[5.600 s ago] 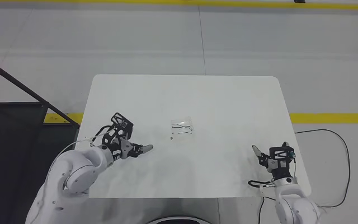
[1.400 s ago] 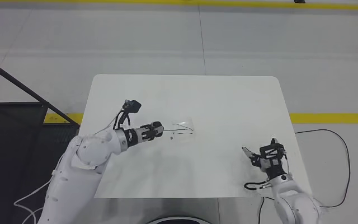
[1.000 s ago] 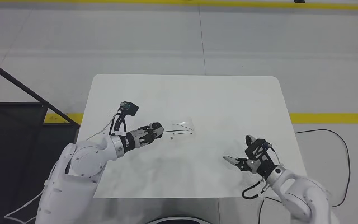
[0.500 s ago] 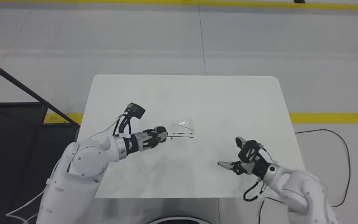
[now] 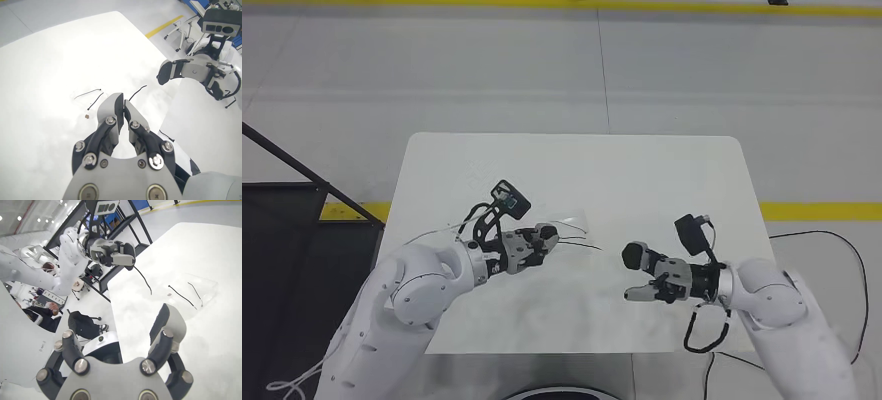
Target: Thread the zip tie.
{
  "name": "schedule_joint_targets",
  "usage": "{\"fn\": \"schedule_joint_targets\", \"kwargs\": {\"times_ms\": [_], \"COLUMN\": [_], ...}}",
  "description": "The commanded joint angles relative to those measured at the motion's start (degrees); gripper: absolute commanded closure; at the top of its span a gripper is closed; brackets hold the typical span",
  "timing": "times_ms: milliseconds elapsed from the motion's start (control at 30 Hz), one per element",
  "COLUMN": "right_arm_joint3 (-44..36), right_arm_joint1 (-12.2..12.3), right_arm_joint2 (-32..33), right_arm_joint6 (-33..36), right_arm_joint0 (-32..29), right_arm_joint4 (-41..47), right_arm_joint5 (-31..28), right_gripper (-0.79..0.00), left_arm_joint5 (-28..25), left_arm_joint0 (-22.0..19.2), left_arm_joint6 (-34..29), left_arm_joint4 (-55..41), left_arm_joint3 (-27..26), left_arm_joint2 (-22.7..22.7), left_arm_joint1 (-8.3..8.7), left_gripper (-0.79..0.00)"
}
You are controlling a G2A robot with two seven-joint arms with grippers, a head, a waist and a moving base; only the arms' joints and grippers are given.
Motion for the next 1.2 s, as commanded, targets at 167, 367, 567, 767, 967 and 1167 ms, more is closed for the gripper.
{"fn": "schedule_joint_targets", "kwargs": {"times_ms": [167,367,567,767,967,1167], "right_arm_joint3": [-0.01,0.52,4.24,6.86,10.02,11.98], "right_arm_joint1": [-0.01,-0.18,-0.23,-0.8,-1.52,-1.93], "right_arm_joint2": [0.01,-1.27,-4.45,-8.82,-12.61,-14.9], "right_arm_joint6": [-0.04,-2.32,1.9,4.28,5.28,5.9], "right_arm_joint0": [-0.01,0.49,4.75,9.59,13.36,15.5], "right_arm_joint4": [-2.59,-1.91,2.33,3.84,4.74,4.96], "right_arm_joint5": [-0.06,3.0,5.56,9.98,10.08,10.09], "right_gripper": [-0.785,-0.785,-0.785,-0.422,-0.175,-0.062], "left_arm_joint5": [0.09,-1.91,-4.6,-4.92,-4.77,-4.72], "left_arm_joint0": [0.0,0.16,-0.03,-0.42,-0.77,-0.85], "left_arm_joint6": [-0.09,-0.17,-2.21,-2.31,-2.45,-2.36], "left_arm_joint4": [-0.1,0.97,1.84,2.03,1.91,1.9], "left_arm_joint3": [0.02,-1.06,-2.12,-2.29,-2.32,-2.45], "left_arm_joint2": [-0.04,0.92,0.87,1.81,2.44,2.58], "left_arm_joint1": [0.0,0.19,0.66,0.84,1.02,1.25], "left_gripper": [0.0,0.0,0.0,0.0,0.0,0.0]}}
